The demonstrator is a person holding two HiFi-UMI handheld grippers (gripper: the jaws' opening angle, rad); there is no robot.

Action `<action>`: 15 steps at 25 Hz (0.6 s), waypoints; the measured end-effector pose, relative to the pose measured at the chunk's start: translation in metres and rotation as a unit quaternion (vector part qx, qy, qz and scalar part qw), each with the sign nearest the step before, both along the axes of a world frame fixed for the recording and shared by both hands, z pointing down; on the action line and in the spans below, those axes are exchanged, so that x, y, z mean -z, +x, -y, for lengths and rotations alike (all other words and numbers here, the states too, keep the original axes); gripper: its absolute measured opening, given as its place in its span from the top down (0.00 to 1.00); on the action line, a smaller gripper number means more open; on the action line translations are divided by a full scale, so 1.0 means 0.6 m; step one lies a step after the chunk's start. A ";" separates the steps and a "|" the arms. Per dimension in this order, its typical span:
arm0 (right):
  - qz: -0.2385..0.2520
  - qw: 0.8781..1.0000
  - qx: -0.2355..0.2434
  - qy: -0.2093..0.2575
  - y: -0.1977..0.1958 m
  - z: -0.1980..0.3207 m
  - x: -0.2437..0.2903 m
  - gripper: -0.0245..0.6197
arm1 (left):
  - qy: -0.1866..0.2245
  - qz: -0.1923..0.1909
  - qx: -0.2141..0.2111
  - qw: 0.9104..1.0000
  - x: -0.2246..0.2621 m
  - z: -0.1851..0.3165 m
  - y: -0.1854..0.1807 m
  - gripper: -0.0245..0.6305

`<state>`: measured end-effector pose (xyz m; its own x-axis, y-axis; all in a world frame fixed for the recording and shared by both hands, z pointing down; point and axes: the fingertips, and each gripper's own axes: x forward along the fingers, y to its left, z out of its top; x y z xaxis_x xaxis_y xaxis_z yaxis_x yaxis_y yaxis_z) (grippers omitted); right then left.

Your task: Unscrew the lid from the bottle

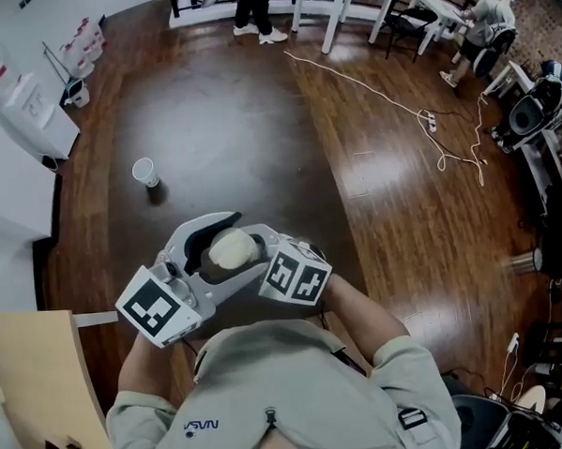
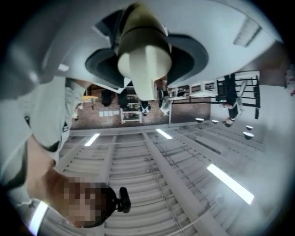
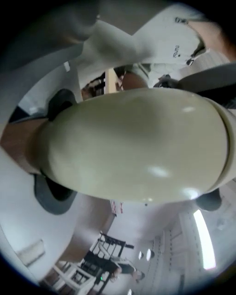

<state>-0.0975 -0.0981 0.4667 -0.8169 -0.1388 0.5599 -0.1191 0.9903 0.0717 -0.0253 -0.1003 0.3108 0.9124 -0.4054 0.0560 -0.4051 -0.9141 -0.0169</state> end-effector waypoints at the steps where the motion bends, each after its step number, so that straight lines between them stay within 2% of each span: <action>1: 0.005 0.999 -0.039 0.022 0.001 0.021 0.003 0.50 | 0.002 -0.005 0.033 0.999 0.001 0.012 -0.002 0.50; 4: 0.015 0.986 -0.152 0.062 0.011 0.067 0.005 0.50 | -0.006 -0.019 0.123 0.992 -0.012 0.043 -0.014 0.50; 7: 0.012 0.972 -0.222 0.080 0.021 0.091 -0.008 0.50 | -0.035 -0.037 0.186 0.981 -0.026 0.063 -0.023 0.50; 9: 0.007 0.968 -0.240 0.078 0.024 0.095 -0.018 0.50 | -0.043 -0.040 0.203 0.977 -0.031 0.069 -0.026 0.50; 15: -0.004 0.972 -0.228 0.058 0.035 0.090 -0.055 0.50 | -0.046 -0.054 0.207 0.976 -0.024 0.076 -0.044 0.50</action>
